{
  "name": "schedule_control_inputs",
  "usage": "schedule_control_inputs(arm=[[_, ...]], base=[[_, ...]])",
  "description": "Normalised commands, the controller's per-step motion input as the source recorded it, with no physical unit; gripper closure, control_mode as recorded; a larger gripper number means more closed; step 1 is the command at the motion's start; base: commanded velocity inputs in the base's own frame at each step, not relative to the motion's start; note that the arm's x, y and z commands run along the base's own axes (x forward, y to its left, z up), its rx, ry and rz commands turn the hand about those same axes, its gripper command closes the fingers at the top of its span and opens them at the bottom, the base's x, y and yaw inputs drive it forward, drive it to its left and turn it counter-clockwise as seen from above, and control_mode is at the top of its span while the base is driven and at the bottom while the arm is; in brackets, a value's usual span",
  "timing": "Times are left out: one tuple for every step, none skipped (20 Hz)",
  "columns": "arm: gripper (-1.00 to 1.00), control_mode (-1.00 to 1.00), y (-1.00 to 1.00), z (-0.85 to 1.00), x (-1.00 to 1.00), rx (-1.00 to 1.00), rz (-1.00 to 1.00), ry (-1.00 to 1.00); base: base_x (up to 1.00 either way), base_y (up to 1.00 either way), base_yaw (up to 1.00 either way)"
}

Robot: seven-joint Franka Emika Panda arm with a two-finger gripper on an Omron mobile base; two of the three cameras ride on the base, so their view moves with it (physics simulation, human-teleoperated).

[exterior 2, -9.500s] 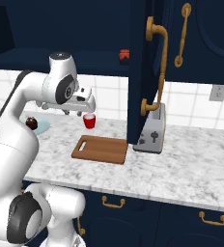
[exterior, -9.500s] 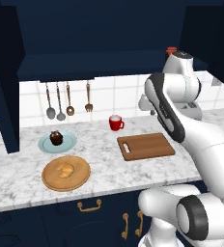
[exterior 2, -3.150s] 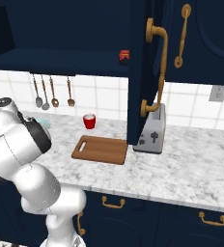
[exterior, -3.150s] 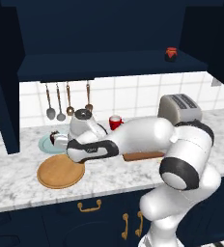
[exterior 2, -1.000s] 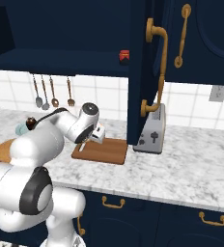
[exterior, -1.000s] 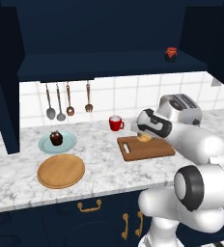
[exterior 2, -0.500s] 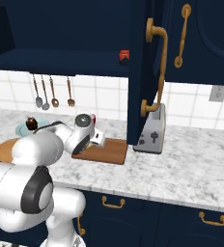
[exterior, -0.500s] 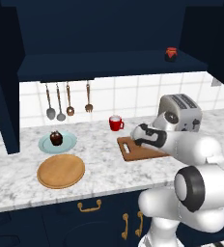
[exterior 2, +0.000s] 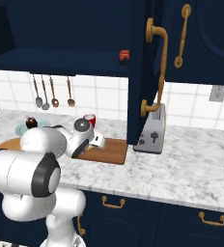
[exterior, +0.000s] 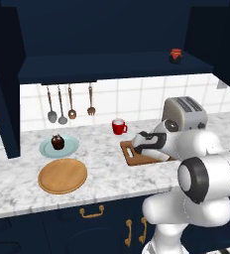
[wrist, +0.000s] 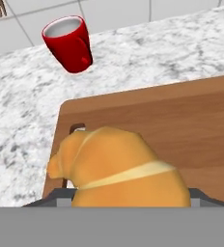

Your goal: From the different types of pastries on the counter, select a croissant and place it on the cutting board. Then retrieve a jar of jam from the cabinet and place it alongside the croissant on the cutting board.

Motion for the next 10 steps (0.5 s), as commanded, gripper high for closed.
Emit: schedule_control_inputs(arm=[[1.00, -1.00, -0.06, -0.15, 0.04, 0.00, 0.00, 0.00], [1.00, -1.00, -0.09, -0.15, 0.00, 0.00, 0.00, 0.00], [1.00, -1.00, -0.09, -0.16, 0.00, 0.00, 0.00, 0.00], [1.00, -1.00, -0.11, -0.17, 0.00, 0.00, 0.00, 0.00], [1.00, -1.00, -0.13, -0.19, 0.00, 0.00, 0.00, 0.00], [1.00, -1.00, -0.14, -0.19, 0.00, 0.00, 0.00, 0.00], [1.00, -1.00, -0.13, -0.19, 0.00, 0.00, 0.00, 0.00], [1.00, -1.00, -0.15, -0.19, 0.00, 0.00, 0.00, 0.00], [1.00, -1.00, -0.15, -0.19, 0.01, 0.00, 0.00, 0.00], [1.00, -1.00, -0.04, -0.24, 0.20, 0.00, 0.00, 0.00]], base=[[0.00, 0.00, 0.00], [0.00, 0.00, 0.00], [0.00, 0.00, 0.00], [0.00, 0.00, 0.00], [0.00, 0.00, 0.00], [0.00, 0.00, 0.00], [0.00, 0.00, 0.00], [0.00, 0.00, 0.00], [0.00, 0.00, 0.00], [0.00, 0.00, 0.00]])
